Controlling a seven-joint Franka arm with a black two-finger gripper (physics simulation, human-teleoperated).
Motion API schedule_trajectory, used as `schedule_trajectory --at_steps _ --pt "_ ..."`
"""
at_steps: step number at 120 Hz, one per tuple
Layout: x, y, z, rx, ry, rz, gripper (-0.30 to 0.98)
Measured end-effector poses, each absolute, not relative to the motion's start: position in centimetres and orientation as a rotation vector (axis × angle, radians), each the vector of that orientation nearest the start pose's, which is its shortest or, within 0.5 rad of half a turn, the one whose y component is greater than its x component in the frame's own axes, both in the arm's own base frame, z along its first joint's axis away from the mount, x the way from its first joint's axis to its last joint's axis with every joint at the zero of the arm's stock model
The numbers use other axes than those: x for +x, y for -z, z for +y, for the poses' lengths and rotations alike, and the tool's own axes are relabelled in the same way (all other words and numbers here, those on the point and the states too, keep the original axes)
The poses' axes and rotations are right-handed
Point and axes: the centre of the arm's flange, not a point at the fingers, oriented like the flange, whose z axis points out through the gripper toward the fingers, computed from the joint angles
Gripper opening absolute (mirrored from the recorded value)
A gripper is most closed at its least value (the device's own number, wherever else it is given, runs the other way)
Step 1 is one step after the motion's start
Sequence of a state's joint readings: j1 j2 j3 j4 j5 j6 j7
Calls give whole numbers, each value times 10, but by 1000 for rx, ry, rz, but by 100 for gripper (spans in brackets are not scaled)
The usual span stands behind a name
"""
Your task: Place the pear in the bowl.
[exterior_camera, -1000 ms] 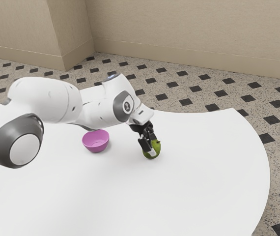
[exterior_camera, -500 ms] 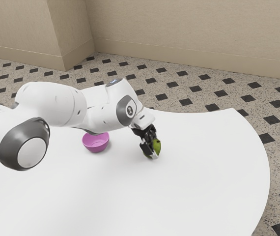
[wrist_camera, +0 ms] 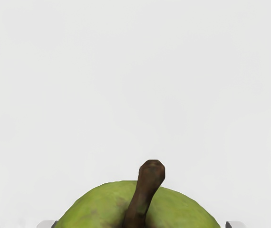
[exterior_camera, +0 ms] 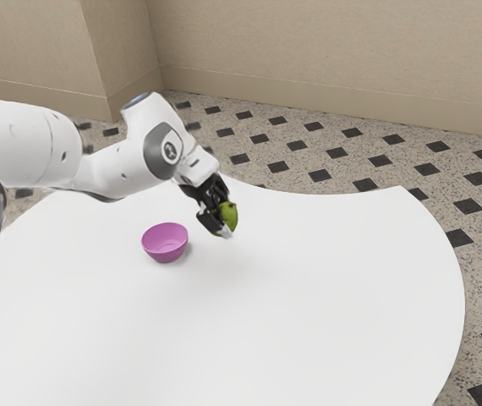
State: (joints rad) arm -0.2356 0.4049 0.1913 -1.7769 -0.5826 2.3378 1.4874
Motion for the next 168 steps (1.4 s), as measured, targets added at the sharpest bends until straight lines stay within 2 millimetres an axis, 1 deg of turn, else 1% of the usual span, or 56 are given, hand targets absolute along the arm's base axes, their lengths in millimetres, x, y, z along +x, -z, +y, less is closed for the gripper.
schedule_trajectory --at_steps 5,13,24,31,36,43,49,57,66,77,100,109,114,118,124,132,139,142,151,155,161,164,168 --pt "658 -362 -32 -2712 623 1777 35" --pt "653 -372 -5 -2708 615 1737 35" --pt "650 -387 31 -2669 579 1706 34" --pt "652 -394 51 -2643 553 1684 34" --pt "653 -392 66 -2634 524 1668 34" --pt "654 -380 85 -2641 473 1645 34" --pt "659 -372 96 -2639 445 1635 33" --pt "666 -360 100 -2633 414 1640 33" --pt "668 -343 101 -2639 376 1651 33" --pt "669 -332 100 -2640 352 1664 33" --pt "669 -327 95 -2634 338 1692 52" --pt "669 -329 94 -2632 341 1698 57" --pt "668 -333 91 -2627 348 1706 59" --pt "667 -346 83 -2617 367 1722 61" --pt "660 -380 68 -2592 392 1759 62" --pt "642 -445 37 -2521 384 1848 64" --pt "618 -501 18 -2484 363 1905 65" --pt "608 -522 11 -2476 351 1924 65" --pt "584 -573 -1 -2462 309 1943 66" --pt "573 -593 -6 -2451 288 1944 67" --pt "558 -616 -12 -2429 239 1937 67" --pt "553 -626 -16 -2420 218 1931 67" --pt "547 -633 -23 -2416 189 1930 68"
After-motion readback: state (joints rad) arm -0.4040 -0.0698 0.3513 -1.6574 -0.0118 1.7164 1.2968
